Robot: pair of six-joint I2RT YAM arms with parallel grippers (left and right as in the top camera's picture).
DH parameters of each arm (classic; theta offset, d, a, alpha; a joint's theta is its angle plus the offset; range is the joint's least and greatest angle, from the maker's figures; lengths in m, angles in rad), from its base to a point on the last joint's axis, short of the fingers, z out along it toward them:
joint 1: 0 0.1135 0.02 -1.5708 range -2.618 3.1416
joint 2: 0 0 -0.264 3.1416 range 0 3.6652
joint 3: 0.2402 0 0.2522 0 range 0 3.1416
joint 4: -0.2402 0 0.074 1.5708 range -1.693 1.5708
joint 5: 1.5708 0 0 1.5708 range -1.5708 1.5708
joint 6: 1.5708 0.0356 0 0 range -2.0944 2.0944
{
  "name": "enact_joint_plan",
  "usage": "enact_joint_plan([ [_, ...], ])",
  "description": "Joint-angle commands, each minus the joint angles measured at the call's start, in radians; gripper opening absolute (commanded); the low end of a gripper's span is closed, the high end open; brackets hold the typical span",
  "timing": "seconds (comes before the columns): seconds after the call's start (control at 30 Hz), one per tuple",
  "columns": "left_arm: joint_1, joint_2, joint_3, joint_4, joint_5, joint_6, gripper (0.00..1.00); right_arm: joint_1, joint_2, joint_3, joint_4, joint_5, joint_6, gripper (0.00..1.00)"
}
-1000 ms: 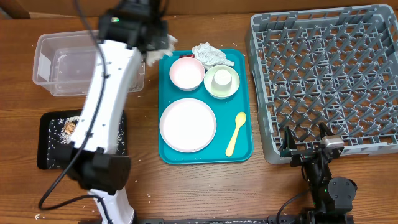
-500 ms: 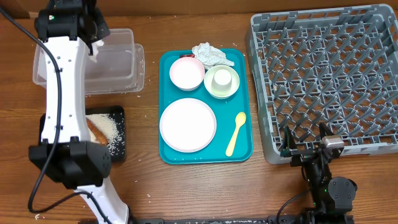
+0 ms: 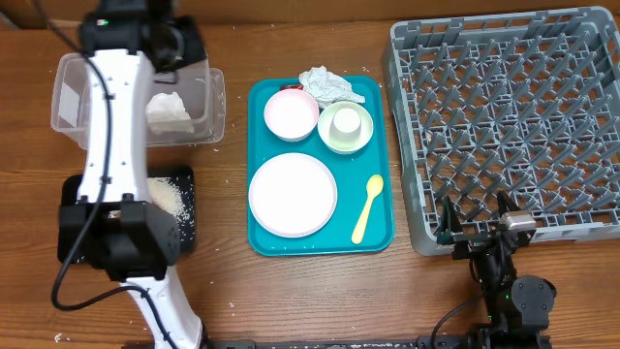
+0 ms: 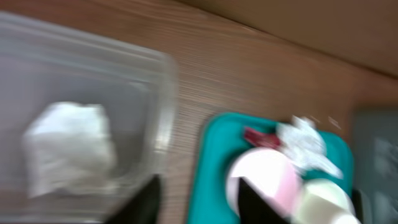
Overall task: Sort waste into correct bins and load items into the dishwasher
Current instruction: 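Move the left gripper back over the pink bowl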
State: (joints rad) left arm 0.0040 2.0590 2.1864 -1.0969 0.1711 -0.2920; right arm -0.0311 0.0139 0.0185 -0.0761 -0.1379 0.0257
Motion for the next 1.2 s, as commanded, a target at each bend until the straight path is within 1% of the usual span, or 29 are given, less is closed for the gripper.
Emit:
enact_joint_plan([
  [0.0, -0.13, -0.011, 0.008, 0.003, 0.13, 0.13, 0.04, 0.0, -0.01, -0.01, 0.004, 0.01, 0.0, 1.0],
  [0.03, -0.191, -0.001, 0.008, 0.005, 0.105, 0.185, 0.04, 0.0, -0.01, -0.01, 0.004, 0.01, 0.0, 1.0],
  [0.07, -0.227, 0.009, 0.008, 0.008, 0.068, 0.204, 0.04, 0.0, -0.01, -0.01, 0.004, 0.01, 0.0, 1.0],
  [0.23, -0.353, 0.075, 0.008, 0.029, -0.199, 0.189, 0.04, 0.0, -0.01, -0.01, 0.004, 0.01, 0.0, 1.0],
  [0.3, -0.378, 0.118, 0.008, 0.032, -0.241, 0.172, 0.04, 0.0, -0.01, -0.01, 0.004, 0.01, 0.0, 1.0],
  [0.43, -0.386, 0.198, 0.008, 0.03, -0.242, 0.172, 0.04, 0.0, -0.01, -0.01, 0.004, 0.01, 0.0, 1.0],
  [0.53, -0.367, 0.263, 0.008, 0.047, -0.238, 0.172, 0.04, 0.0, -0.01, -0.01, 0.004, 0.01, 0.0, 1.0],
  [0.6, -0.363, 0.286, 0.008, 0.034, -0.204, 0.172, 0.04, 0.0, -0.01, -0.01, 0.004, 0.01, 0.0, 1.0],
  [0.7, -0.362, 0.311, 0.008, -0.035, -0.115, 0.164, 0.04, 0.0, -0.01, -0.01, 0.004, 0.01, 0.0, 1.0],
  [0.8, -0.365, 0.316, 0.008, -0.11, -0.104, 0.131, 0.04, 0.0, -0.01, -0.01, 0.004, 0.01, 0.0, 1.0],
  [0.97, -0.365, 0.324, 0.008, -0.217, -0.067, 0.131, 0.04, 0.0, -0.01, -0.01, 0.004, 0.01, 0.0, 1.0],
  [1.07, -0.365, 0.325, 0.008, -0.21, -0.075, 0.132, 0.04, 0.0, -0.01, -0.01, 0.004, 0.01, 0.0, 1.0],
  [1.17, -0.364, 0.325, 0.008, -0.166, -0.094, 0.131, 0.04, 0.0, -0.01, -0.01, 0.004, 0.01, 0.0, 1.0],
])
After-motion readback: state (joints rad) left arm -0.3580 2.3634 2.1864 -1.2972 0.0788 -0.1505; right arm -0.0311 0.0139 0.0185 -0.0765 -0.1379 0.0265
